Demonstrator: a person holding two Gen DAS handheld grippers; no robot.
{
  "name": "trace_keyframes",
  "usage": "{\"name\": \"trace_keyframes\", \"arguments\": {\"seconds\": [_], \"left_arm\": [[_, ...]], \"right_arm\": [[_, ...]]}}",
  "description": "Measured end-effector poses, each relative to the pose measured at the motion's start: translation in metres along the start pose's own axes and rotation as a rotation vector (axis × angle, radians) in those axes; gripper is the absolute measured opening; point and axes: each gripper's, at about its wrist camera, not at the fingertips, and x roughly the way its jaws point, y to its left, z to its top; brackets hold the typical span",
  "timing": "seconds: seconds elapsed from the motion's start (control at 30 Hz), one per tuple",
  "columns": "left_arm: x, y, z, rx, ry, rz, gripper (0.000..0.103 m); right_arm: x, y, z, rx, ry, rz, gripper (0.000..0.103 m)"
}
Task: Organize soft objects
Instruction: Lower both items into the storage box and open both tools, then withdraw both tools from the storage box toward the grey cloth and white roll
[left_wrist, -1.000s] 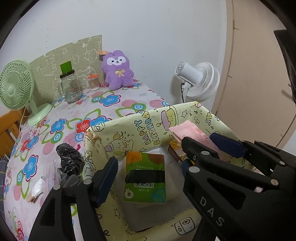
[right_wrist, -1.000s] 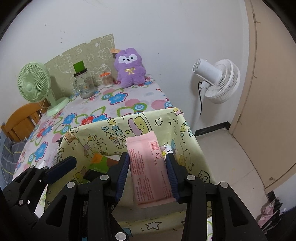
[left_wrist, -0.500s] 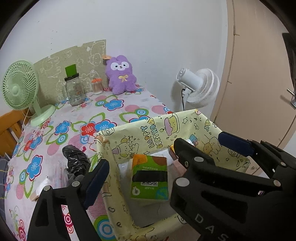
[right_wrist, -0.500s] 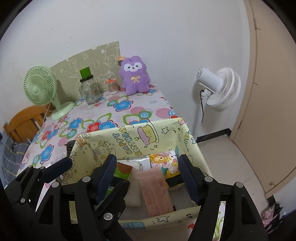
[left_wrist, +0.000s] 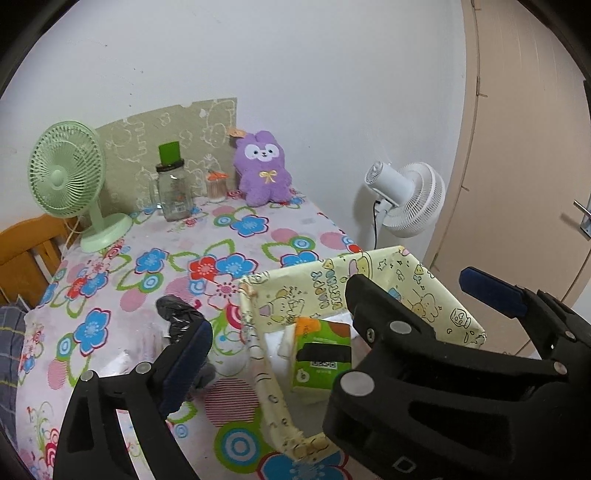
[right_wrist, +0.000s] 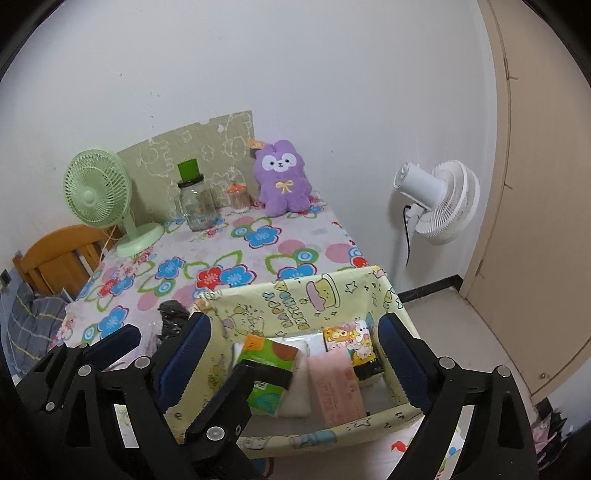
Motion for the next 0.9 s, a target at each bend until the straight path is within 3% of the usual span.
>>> {"name": "trace_keyframes", "arguments": {"seconds": [0.6, 0.9], "left_arm": [[-0.039, 0.033, -0.001, -0.029, -0.051, 0.009, 0.099], [-0.057, 0.050, -0.006, -0.027, -0.087, 0.052, 0.099]], "right_arm": [[-0.036, 0.043, 0.004, -0.016, -0.067, 0.023, 0.098], [-0.043, 0.067, 0.001, -0.046, -0.082, 0.035, 0.098]]}}
